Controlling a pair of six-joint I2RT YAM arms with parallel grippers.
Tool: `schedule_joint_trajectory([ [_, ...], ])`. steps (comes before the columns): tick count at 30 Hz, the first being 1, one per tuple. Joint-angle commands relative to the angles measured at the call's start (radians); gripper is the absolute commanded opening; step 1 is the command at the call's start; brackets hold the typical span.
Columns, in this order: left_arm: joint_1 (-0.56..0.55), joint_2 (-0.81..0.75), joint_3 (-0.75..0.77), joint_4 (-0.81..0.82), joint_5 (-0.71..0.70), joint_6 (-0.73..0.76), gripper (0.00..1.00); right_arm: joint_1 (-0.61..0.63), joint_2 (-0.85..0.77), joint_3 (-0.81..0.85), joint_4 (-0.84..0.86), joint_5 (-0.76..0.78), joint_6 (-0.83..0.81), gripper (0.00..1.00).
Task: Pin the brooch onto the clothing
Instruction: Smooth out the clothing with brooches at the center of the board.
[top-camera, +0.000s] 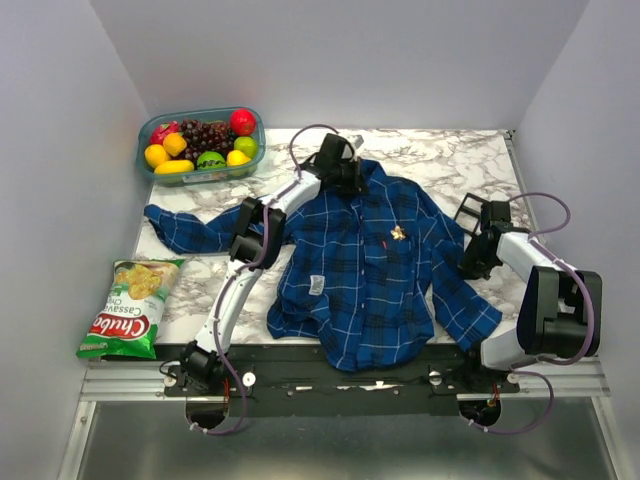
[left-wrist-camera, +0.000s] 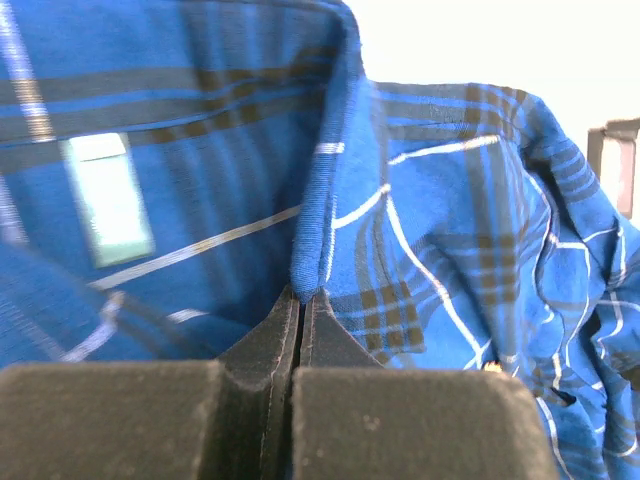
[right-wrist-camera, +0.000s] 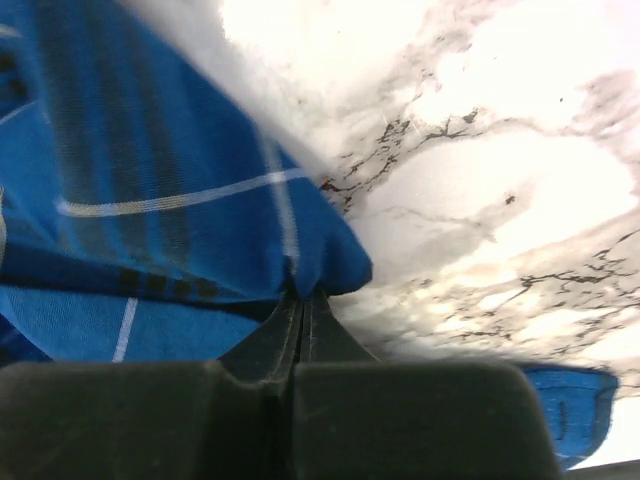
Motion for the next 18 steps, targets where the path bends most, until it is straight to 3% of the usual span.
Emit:
schedule_joint_trajectory([
  [1, 0.071, -0.092, -0.044, 0.017, 0.054, -0.017, 0.0, -0.007, 0.02, 0.061, -0.02, 0.052, -0.016, 0.01],
  [18, 0.137, -0.122, -0.059, -0.049, 0.054, 0.098, 0.0, -0.089, 0.111, 0.289, -0.138, 0.409, -0.091, 0.01],
])
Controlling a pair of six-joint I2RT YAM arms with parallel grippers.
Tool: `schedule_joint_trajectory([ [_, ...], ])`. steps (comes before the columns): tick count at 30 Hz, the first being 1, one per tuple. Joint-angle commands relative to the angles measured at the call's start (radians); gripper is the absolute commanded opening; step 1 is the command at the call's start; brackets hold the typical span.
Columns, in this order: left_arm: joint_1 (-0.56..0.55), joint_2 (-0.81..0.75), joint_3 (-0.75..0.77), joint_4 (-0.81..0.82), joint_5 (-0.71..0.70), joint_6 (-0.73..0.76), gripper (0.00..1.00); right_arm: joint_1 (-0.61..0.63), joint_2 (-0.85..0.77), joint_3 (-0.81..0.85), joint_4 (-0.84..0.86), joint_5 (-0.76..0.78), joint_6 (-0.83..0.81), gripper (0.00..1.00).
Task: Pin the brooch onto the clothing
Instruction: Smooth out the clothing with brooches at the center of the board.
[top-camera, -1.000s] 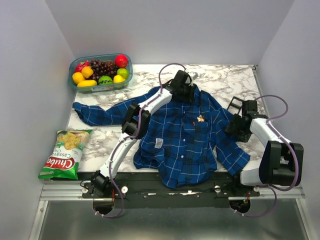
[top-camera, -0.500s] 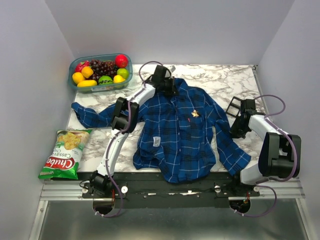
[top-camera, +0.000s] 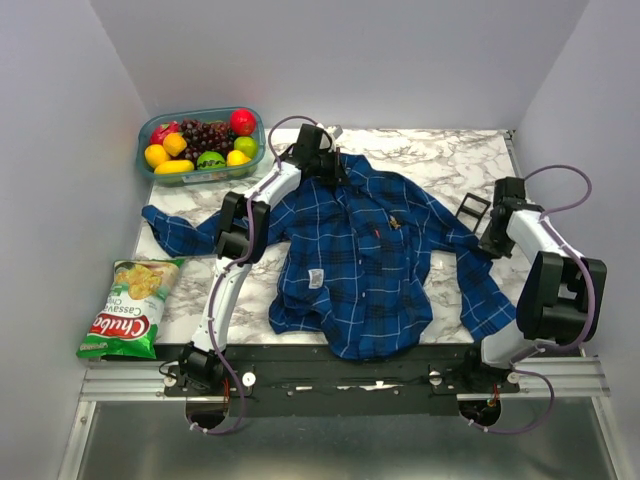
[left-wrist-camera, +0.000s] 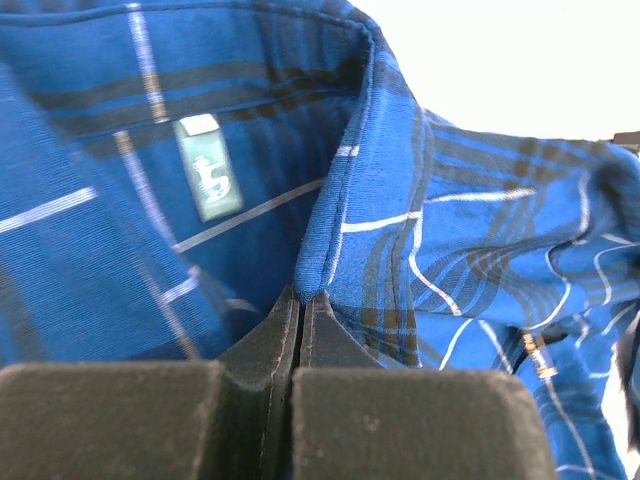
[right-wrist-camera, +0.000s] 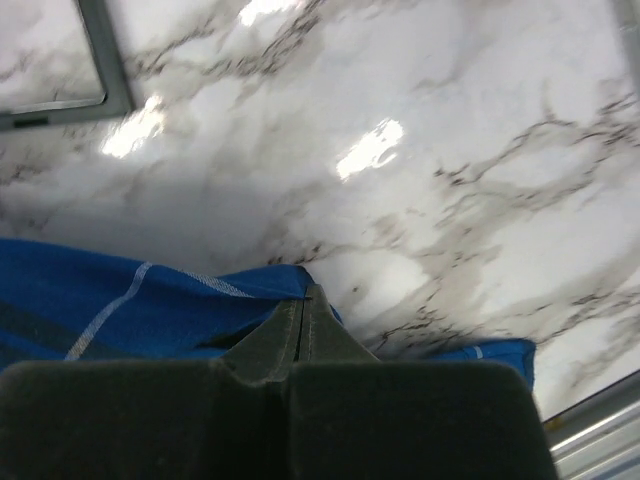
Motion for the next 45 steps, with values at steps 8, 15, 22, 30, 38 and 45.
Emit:
schedule_joint_trajectory([
  [8, 0.02, -0.055, 0.01, -0.024, -0.009, 0.064, 0.0, -0.039, 0.096, 0.14, -0.078, 0.216, -0.033, 0.01],
  [15, 0.005, -0.032, 0.066, -0.001, 0.047, 0.055, 0.31, -0.039, 0.086, 0.157, -0.072, 0.134, -0.037, 0.31],
  [22, -0.03, -0.112, 0.03, 0.056, 0.048, 0.072, 0.91, -0.039, -0.06, 0.086, -0.084, 0.041, -0.016, 0.74],
  [30, -0.099, -0.342, -0.132, 0.094, -0.071, 0.125, 0.99, -0.039, -0.197, -0.104, -0.05, -0.076, 0.064, 0.76],
  [38, -0.315, -0.445, -0.197, -0.072, -0.183, 0.173, 0.99, -0.155, -0.367, -0.265, 0.027, -0.128, 0.153, 0.87],
  [45, -0.432, -0.477, -0.396, -0.038, -0.15, 0.046, 0.99, -0.359, -0.47, -0.336, 0.068, -0.208, 0.183, 0.86],
])
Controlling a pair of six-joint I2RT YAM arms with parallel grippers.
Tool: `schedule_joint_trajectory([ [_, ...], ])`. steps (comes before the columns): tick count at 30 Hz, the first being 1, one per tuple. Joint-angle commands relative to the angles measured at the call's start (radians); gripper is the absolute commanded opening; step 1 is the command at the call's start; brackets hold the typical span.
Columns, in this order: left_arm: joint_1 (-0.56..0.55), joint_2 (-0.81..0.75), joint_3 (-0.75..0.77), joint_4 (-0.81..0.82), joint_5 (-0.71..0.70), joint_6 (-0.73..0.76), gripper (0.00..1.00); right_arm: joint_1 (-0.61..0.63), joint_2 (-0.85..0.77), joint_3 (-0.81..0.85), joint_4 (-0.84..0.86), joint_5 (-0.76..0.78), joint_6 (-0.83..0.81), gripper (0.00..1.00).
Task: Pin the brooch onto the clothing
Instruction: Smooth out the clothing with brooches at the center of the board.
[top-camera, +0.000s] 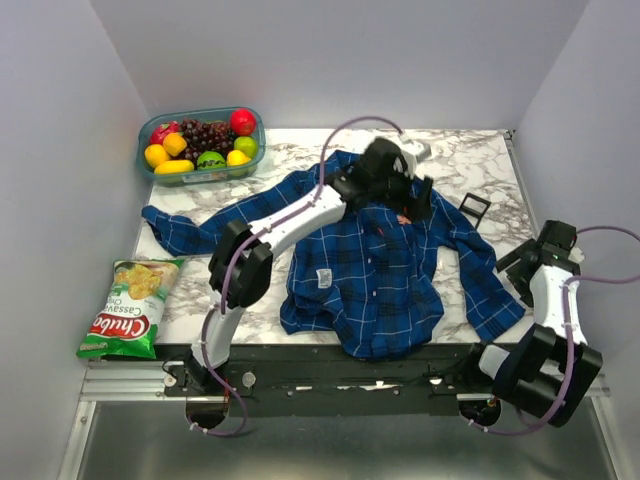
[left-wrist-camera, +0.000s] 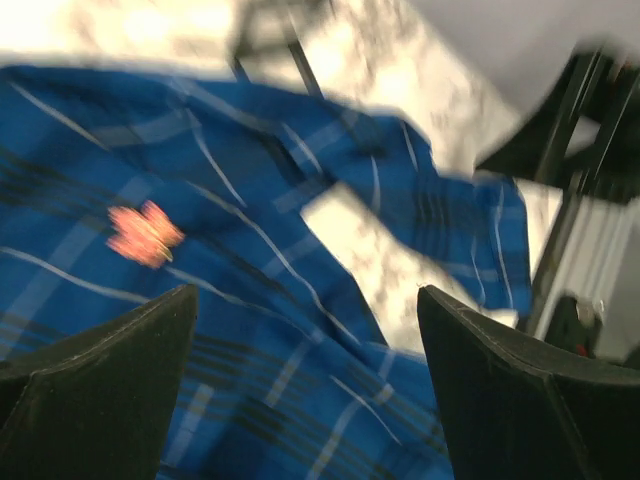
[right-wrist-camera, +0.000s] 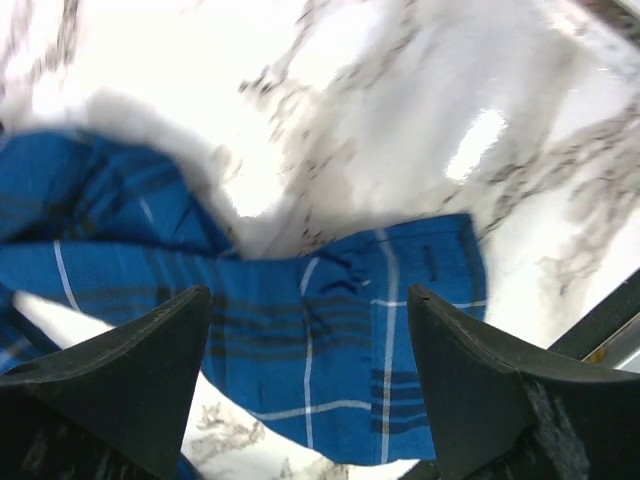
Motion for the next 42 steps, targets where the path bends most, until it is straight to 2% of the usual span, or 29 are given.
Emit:
schedule_joint_trajectory([
  [1, -0.036, -0.023, -0.179, -0.016, 0.001, -0.089, 0.99, -0.081, -0.047, -0.044, 0.053, -0.063, 0.051, 0.86],
  [5, -0.048, -0.06, -0.357, 0.096, 0.053, -0.161, 0.99, -0.152, -0.035, -0.061, 0.059, -0.092, 0.046, 0.85],
  [9, -0.048, -0.094, -0.542, 0.167, 0.034, -0.206, 0.99, -0.196, -0.012, -0.083, 0.076, -0.109, 0.071, 0.81],
  [17, -0.043, -0.121, -0.633, 0.162, 0.011, -0.183, 0.99, -0.198, 0.065, -0.177, 0.157, -0.19, 0.127, 0.72],
  [20, -0.036, -0.129, -0.658, 0.162, 0.009, -0.181, 0.99, -0.198, 0.095, -0.183, 0.176, -0.198, 0.126, 0.61],
  [21, -0.028, -0.129, -0.665, 0.161, 0.011, -0.184, 0.99, -0.198, 0.097, -0.182, 0.176, -0.194, 0.117, 0.5],
  [23, -0.014, -0.147, -0.698, 0.164, 0.009, -0.192, 0.99, -0.198, 0.094, -0.16, 0.173, -0.183, 0.103, 0.37],
  [24, -0.004, -0.156, -0.73, 0.168, 0.006, -0.201, 0.99, -0.198, 0.086, -0.151, 0.163, -0.166, 0.088, 0.23],
  [27, 0.015, -0.19, -0.777, 0.182, -0.015, -0.219, 0.99, -0.198, 0.062, -0.095, 0.131, -0.111, 0.051, 0.05],
  [28, 0.027, -0.202, -0.815, 0.19, -0.02, -0.238, 0.99, -0.198, 0.059, -0.072, 0.116, -0.097, 0.042, 0.03],
  [34, 0.056, -0.261, -0.955, 0.254, -0.045, -0.267, 0.99, -0.198, 0.04, 0.139, 0.018, -0.011, -0.012, 0.0],
  [42, 0.096, -0.296, -1.0, 0.254, -0.063, -0.278, 0.99, -0.198, 0.059, 0.292, -0.032, 0.089, -0.031, 0.0],
])
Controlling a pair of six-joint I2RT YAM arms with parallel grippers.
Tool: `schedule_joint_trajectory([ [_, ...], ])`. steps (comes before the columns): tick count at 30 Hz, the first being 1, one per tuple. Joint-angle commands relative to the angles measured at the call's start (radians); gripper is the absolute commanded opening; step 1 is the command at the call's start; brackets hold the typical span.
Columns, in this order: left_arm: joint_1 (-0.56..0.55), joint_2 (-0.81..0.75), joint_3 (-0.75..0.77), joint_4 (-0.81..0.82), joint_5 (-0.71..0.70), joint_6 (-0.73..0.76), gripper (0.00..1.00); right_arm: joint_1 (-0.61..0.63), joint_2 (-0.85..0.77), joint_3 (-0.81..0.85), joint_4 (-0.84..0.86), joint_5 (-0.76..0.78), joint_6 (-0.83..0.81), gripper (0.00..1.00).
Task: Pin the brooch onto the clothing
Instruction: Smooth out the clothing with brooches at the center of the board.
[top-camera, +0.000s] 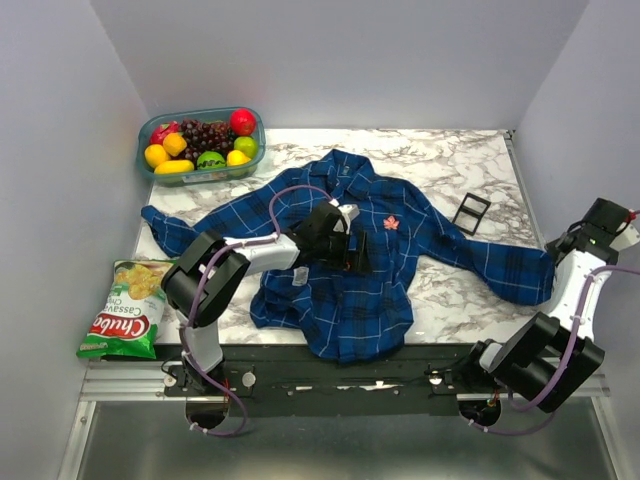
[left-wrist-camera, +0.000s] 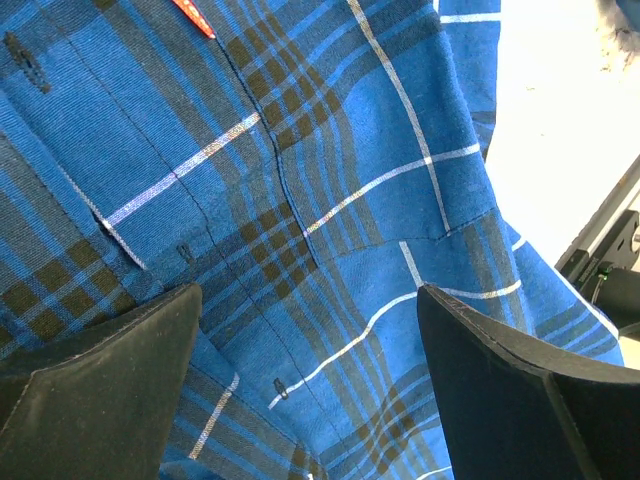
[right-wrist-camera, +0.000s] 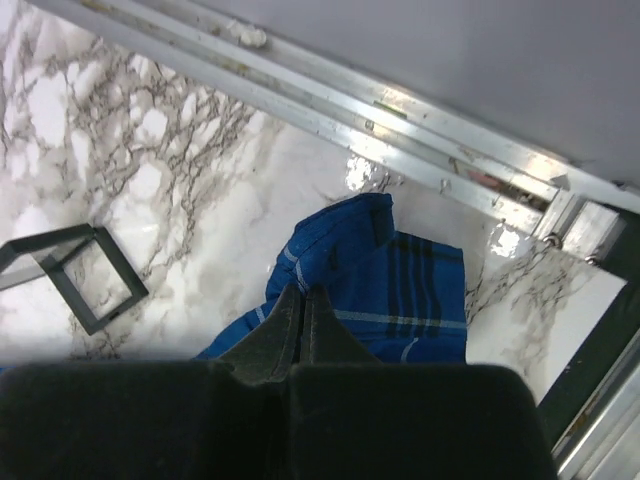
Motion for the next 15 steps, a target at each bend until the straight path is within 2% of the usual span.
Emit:
schedule_joint_trajectory([
  [1, 0.041, -0.002, -0.072, -0.08, -0.067, -0.008, 0.99, -0.006, 0.006, 0.06, -0.066, 0.11, -0.033, 0.0],
  [15, 0.076, -0.04, -0.081, -0.1, -0.076, 0.003, 0.99, -0.006, 0.044, 0.189, -0.078, 0.282, -0.085, 0.0],
])
